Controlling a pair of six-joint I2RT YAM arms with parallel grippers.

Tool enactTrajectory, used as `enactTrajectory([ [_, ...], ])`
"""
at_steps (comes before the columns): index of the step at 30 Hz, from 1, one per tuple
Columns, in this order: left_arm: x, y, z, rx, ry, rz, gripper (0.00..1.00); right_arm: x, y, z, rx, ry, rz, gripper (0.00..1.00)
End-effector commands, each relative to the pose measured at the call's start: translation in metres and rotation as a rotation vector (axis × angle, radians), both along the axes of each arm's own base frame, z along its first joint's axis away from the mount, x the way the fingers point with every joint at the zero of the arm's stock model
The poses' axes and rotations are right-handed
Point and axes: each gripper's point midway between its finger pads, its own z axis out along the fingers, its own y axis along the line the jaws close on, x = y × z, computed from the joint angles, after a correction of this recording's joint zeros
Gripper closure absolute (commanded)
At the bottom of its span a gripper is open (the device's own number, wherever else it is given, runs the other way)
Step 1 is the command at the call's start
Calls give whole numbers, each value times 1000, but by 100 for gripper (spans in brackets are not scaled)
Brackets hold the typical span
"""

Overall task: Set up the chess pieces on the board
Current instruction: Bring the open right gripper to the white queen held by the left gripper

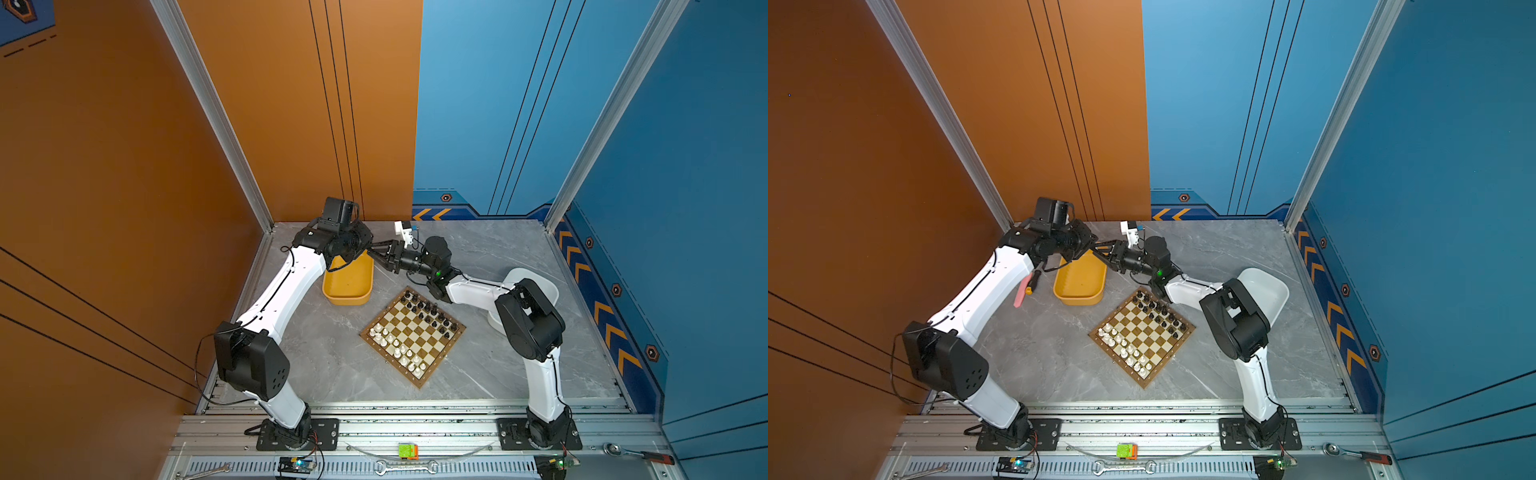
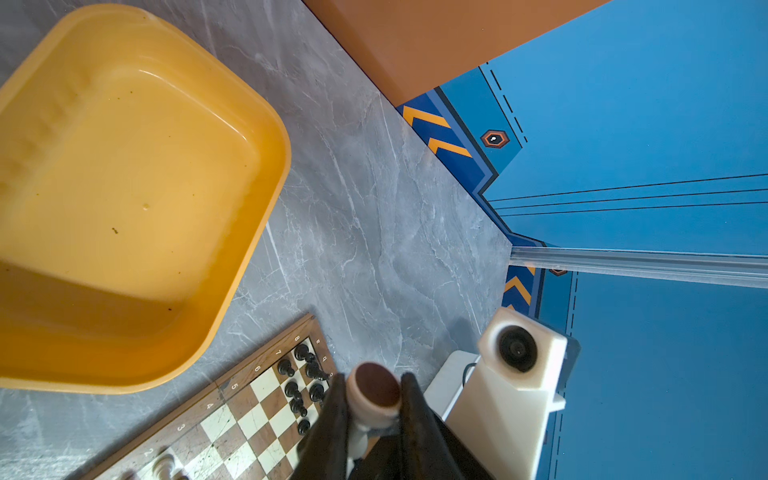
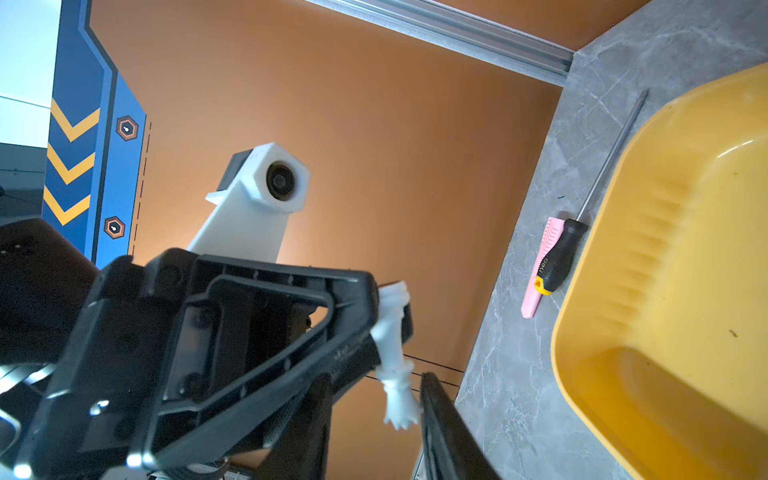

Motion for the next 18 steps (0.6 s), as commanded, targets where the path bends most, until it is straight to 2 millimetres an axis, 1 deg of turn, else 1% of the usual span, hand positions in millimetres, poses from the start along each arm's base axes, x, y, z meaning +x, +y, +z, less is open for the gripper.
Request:
enactTrajectory([
  [1, -6, 4, 5, 6, -18, 24, 95, -12, -4, 26, 14, -74, 16, 63],
  [5, -8, 1, 6, -4, -21, 22, 95, -14, -4, 26, 14, -75, 16, 66],
  [18, -14, 4, 6, 10, -27, 34, 95, -18, -11, 27, -27, -97, -4, 77],
])
